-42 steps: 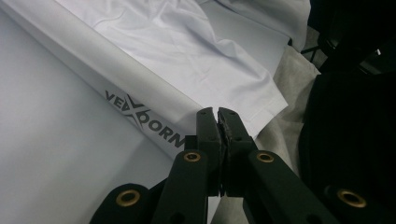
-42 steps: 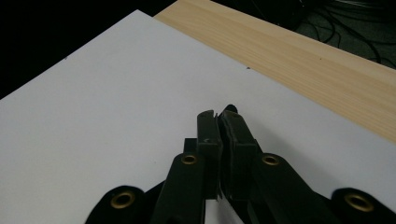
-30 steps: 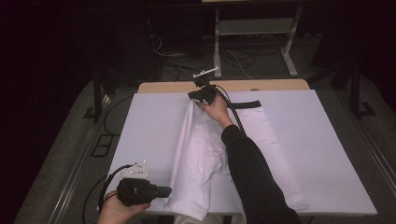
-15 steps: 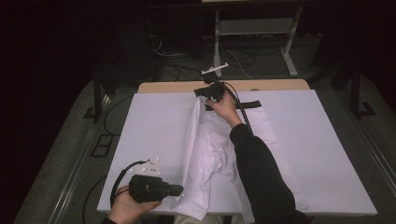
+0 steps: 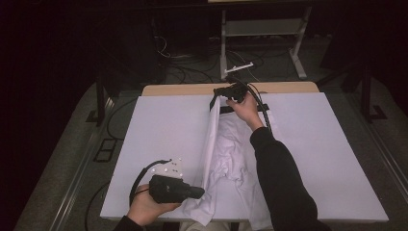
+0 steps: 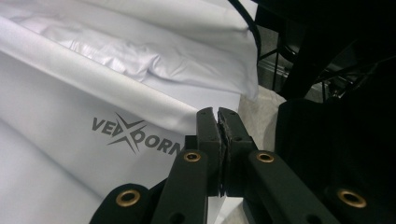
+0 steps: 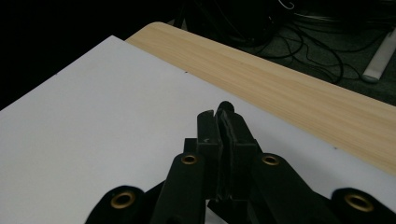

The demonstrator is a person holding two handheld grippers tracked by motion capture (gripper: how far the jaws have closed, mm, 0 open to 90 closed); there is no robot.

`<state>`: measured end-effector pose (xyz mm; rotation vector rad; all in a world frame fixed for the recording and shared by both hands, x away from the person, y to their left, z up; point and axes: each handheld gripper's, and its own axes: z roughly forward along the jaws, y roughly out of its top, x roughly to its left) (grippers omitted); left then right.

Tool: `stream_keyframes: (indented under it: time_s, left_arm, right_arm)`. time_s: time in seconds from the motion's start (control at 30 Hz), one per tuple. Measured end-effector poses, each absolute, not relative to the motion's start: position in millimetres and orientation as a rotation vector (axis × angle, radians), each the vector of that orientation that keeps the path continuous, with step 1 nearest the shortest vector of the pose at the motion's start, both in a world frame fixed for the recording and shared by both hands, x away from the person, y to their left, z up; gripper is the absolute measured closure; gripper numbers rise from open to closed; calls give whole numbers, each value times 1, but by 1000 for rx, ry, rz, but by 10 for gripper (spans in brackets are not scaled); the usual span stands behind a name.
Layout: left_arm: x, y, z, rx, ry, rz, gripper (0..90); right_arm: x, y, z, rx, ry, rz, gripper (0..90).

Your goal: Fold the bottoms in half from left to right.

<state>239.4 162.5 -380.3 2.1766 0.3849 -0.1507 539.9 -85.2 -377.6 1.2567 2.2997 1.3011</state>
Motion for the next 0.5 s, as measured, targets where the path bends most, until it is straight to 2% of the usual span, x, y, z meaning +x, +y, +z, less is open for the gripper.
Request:
stream_keyframes:
  time_s: [0.5]
  left_arm:
    - [245, 129, -379, 2182, 304, -190, 878]
  right_arm:
    - [536, -116, -378, 1288, 2275, 1309, 852]
